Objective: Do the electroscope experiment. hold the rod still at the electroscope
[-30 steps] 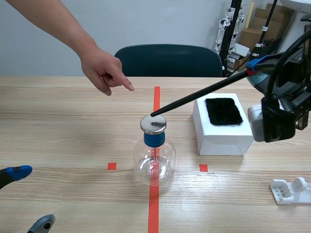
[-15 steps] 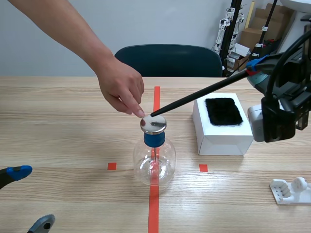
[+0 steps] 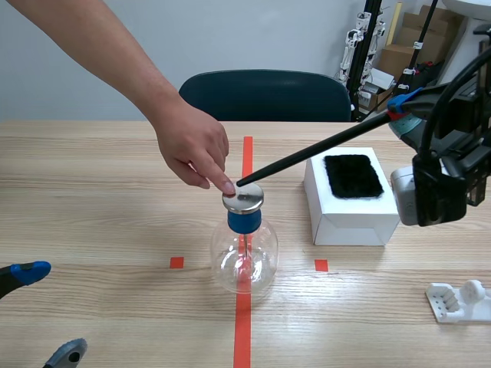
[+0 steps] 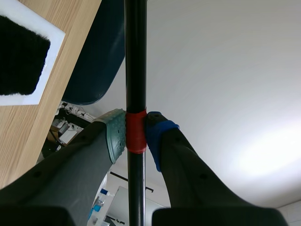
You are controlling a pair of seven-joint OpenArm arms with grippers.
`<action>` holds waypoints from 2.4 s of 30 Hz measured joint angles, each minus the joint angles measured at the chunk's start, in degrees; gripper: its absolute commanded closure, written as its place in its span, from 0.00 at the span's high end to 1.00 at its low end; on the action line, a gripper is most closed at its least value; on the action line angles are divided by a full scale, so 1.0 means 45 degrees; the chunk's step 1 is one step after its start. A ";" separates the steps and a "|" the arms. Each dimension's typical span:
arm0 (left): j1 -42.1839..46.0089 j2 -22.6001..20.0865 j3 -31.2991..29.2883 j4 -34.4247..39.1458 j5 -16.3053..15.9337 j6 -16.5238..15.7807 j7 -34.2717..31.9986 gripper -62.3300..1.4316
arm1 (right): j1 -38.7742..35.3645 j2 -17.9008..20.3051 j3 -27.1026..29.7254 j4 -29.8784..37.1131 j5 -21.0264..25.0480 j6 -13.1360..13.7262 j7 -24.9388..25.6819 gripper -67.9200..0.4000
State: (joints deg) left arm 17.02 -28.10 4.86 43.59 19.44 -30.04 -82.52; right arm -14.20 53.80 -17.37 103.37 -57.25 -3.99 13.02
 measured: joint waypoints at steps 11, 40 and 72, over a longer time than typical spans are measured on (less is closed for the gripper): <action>0.0000 0.0000 0.0000 0.0000 0.0000 0.0000 0.0000 1.00 | 0.0000 0.0000 0.0000 0.0000 0.0000 0.0000 0.0000 0.06; 0.0000 0.0000 0.0000 0.0000 0.0000 0.0000 0.0000 1.00 | 0.0000 0.0000 0.0000 0.0000 0.0000 0.0000 0.0000 0.06; 0.0000 0.0000 0.0000 0.0000 0.0000 0.0000 0.0000 1.00 | -0.4031 -0.0515 0.3065 0.1855 0.0539 -0.1117 0.0083 0.06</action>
State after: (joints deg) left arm 17.02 -28.10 4.86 43.59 19.44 -30.04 -82.52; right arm -32.34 51.48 -3.57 111.72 -54.83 -9.02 13.39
